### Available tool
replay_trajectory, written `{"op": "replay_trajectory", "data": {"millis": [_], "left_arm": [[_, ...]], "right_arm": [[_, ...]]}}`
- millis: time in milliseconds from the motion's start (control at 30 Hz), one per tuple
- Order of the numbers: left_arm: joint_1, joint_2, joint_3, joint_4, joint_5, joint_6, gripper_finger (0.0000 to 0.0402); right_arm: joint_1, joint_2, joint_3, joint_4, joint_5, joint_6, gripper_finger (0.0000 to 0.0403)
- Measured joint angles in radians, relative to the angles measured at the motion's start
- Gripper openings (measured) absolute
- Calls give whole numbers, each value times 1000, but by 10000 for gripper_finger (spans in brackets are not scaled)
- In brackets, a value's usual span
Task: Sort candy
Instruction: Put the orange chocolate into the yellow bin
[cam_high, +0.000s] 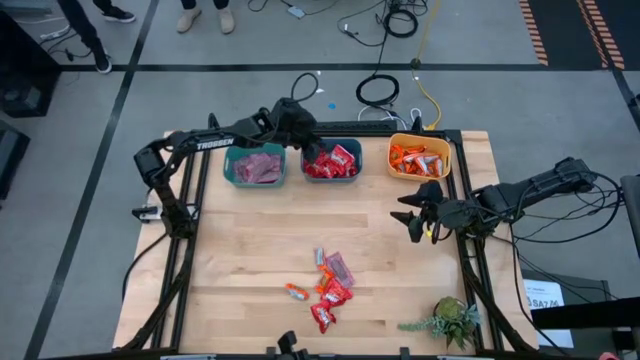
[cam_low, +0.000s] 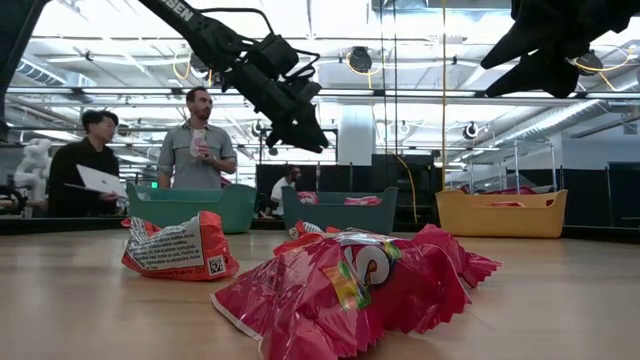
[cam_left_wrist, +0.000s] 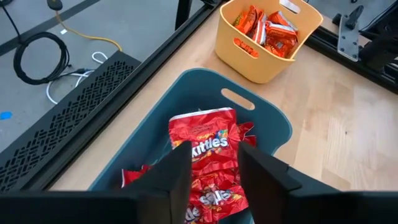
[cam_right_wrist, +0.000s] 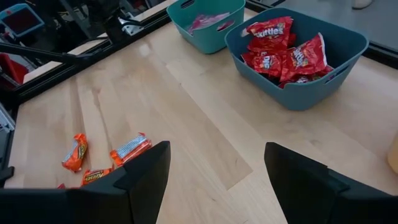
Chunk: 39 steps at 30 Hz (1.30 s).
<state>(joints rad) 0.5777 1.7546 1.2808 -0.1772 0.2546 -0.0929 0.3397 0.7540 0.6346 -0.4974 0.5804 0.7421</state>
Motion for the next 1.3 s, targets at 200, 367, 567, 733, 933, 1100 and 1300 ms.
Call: {"op": "replay_trajectory", "data": {"millis": [200, 367, 567, 733, 933, 1100, 1300], "left_arm": [[0, 0, 0, 0, 0, -2, 159], [0, 0, 0, 0, 0, -2, 162], [-7, -37, 1, -4, -1, 23, 162], [-34, -103, 1, -109, -56, 30, 162], [-134, -165, 1, -293, -199, 29, 162], [-251, -203, 1, -372, -312, 2, 162], [-360, -234, 0, -445, -303, -44, 162]], "right_arm": [[0, 0, 0, 0, 0, -1, 254], [0, 0, 0, 0, 0, -1, 254], [0, 0, 0, 0, 0, -2, 254], [0, 0, 0, 0, -3, -2, 254], [0, 0, 0, -1, -5, -25, 254], [0, 0, 0, 0, -5, -59, 254], [0, 0, 0, 16, -2, -103, 254]]}}
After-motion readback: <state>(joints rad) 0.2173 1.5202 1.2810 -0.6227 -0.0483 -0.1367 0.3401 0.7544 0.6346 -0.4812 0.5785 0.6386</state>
